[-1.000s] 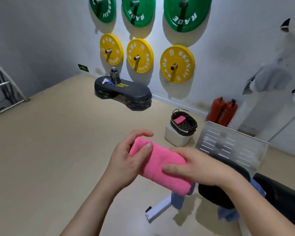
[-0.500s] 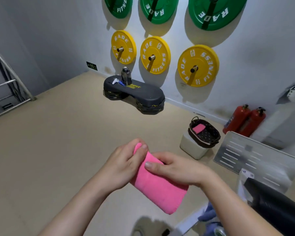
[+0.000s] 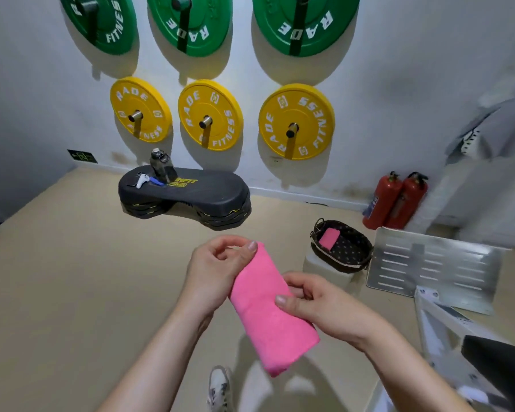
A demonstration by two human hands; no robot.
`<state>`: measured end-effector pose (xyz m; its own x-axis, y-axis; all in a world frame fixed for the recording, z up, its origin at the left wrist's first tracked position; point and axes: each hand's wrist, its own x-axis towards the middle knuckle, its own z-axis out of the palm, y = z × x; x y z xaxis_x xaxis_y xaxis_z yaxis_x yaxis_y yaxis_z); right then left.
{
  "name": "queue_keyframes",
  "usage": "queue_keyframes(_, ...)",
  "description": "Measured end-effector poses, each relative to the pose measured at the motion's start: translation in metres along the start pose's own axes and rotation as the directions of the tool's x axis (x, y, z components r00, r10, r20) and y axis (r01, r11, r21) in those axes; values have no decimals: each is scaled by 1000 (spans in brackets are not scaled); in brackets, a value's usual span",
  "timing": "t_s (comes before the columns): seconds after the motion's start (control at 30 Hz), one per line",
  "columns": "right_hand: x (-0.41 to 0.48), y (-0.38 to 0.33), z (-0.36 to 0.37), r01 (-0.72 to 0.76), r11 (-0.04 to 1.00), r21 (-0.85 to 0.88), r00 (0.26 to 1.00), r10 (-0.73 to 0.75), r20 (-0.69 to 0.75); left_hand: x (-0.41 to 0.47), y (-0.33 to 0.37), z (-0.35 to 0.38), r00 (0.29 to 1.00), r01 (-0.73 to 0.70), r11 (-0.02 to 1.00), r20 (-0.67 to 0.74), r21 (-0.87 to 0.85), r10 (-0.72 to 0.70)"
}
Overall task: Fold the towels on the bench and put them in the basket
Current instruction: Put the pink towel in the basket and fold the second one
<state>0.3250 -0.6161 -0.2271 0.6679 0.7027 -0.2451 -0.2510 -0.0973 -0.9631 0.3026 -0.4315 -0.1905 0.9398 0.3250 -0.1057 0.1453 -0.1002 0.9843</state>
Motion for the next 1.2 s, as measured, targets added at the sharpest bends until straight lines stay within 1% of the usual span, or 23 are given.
queue_keyframes(0.07, 34, 0, -18, 29, 999, 31, 978, -22, -206, 46, -7, 6, 999, 20, 1000, 33, -21, -19)
queue_keyframes(0.1, 52, -1, -26, 57, 997, 55, 948, -37, -316, 67, -12, 9, 996, 44, 998, 83, -35, -41)
queue_keyframes(0.13, 69, -2, -34, 90, 992, 84, 903, -45, -428, 85, -18, 13, 984, 82, 996, 161, -38, -75)
queue_keyframes(0.17, 85, -5, -41, 123, 985, 123, 841, -37, -540, 102, -23, 17, 958, 131, 991, 260, -26, -120)
queue_keyframes(0.23, 114, -14, -57, 183, 963, 196, 708, 9, -706, 132, -28, 27, 888, 212, 977, 417, 7, -196)
queue_keyframes(0.27, 126, -18, -65, 201, 955, 220, 662, 33, -749, 148, -27, 32, 867, 217, 976, 453, 29, -206)
queue_keyframes(0.33, 148, -25, -86, 209, 943, 258, 573, 95, -814, 187, -26, 47, 852, 147, 986, 497, 77, -166)
queue_keyframes(0.4, 165, -24, -106, 200, 931, 304, 471, 181, -863, 222, -24, 64, 813, 74, 990, 568, 118, -128)
queue_keyframes(0.47, 176, -18, -126, 191, 929, 318, 361, 235, -902, 251, -28, 86, 743, -1, 986, 660, 167, -111)
queue_keyframes(0.53, 185, -10, -150, 154, 944, 293, 237, 253, -938, 277, -37, 111, 670, -65, 974, 733, 218, -119)
queue_keyframes(0.57, 188, -5, -164, 125, 951, 283, 197, 256, -946, 290, -44, 125, 637, -91, 967, 760, 239, -128)
queue_keyframes(0.67, 200, 17, -213, 13, 958, 286, 167, 280, -945, 328, -69, 169, 533, -171, 932, 826, 320, -186)
queue_keyframes(0.73, 211, 34, -250, -66, 951, 302, 160, 309, -937, 354, -87, 200, 488, -179, 910, 837, 374, -248)
queue_keyframes(0.87, 243, 79, -340, -178, 940, 291, 148, 318, -936, 411, -125, 275, 484, -238, 865, 826, 441, -288)
queue_keyframes(0.97, 273, 124, -412, -267, 919, 289, 132, 332, -934, 464, -166, 333, 511, -274, 835, 808, 478, -294)
queue_keyframes(1.0, 285, 144, -437, -295, 913, 282, 133, 331, -934, 485, -187, 351, 530, -320, 808, 801, 494, -279)
queue_keyframes(1.03, 297, 166, -458, -326, 901, 288, 125, 343, -931, 505, -210, 368, 543, -393, 768, 802, 505, -249)
queue_keyframes(1.07, 309, 191, -477, -353, 886, 301, 114, 360, -926, 524, -237, 382, 547, -472, 707, 804, 526, -234)
queue_keyframes(1.1, 320, 216, -495, -369, 877, 308, 106, 369, -923, 541, -264, 395, 537, -555, 621, 808, 554, -241)
queue_keyframes(1.17, 344, 274, -528, -409, 855, 319, 115, 395, -912, 574, -325, 422, 495, -710, 443, 835, 548, -240)
queue_keyframes(1.2, 356, 301, -543, -435, 846, 310, 127, 398, -908, 588, -356, 434, 473, -755, 385, 848, 531, -241)
